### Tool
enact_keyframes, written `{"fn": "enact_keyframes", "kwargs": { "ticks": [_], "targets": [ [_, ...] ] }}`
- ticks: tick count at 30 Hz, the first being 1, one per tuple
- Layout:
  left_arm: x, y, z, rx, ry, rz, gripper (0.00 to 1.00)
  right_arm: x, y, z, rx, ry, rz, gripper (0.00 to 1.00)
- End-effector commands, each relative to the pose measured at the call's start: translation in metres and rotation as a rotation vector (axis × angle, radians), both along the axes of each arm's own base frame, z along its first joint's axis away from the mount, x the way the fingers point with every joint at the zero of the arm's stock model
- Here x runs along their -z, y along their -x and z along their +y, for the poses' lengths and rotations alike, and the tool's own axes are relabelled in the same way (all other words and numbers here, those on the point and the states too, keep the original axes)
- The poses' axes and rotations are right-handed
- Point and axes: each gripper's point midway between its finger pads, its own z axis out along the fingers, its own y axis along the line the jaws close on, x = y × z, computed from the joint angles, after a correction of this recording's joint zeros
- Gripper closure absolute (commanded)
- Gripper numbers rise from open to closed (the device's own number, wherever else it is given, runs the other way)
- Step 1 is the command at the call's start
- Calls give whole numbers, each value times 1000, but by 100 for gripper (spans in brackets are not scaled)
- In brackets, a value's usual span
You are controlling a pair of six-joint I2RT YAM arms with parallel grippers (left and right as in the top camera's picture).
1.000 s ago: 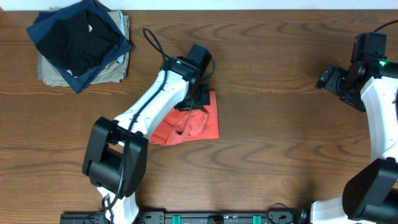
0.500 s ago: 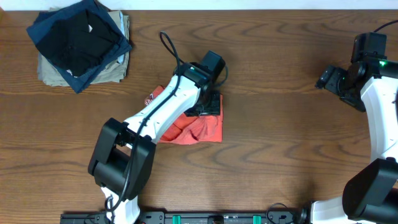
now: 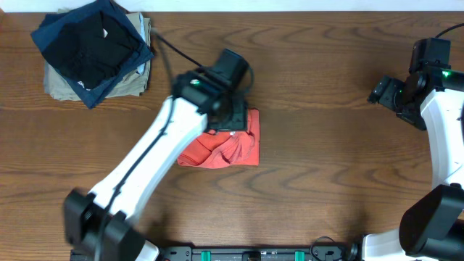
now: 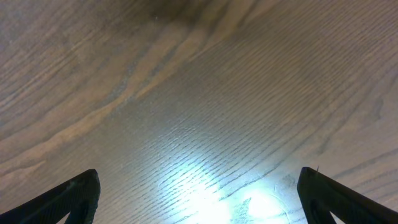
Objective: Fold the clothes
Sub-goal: 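Lay the left end over the folded bundle and press with left gripper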
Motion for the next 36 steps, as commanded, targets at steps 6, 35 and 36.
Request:
{"fn": "enact_keyframes", "kwargs": {
  "ticks": [6,35,36],
  "targets": [
    [42,-3,5,-26,-57,110,34,-1,0,-4,8,10,1,1],
    [117,-59,-33,-127,66,136,44,-1,0,-4,8,10,1,1],
    [118,-60,-34,-127,69,131,46,-1,0,-4,8,10,1,1]
  ]
}}
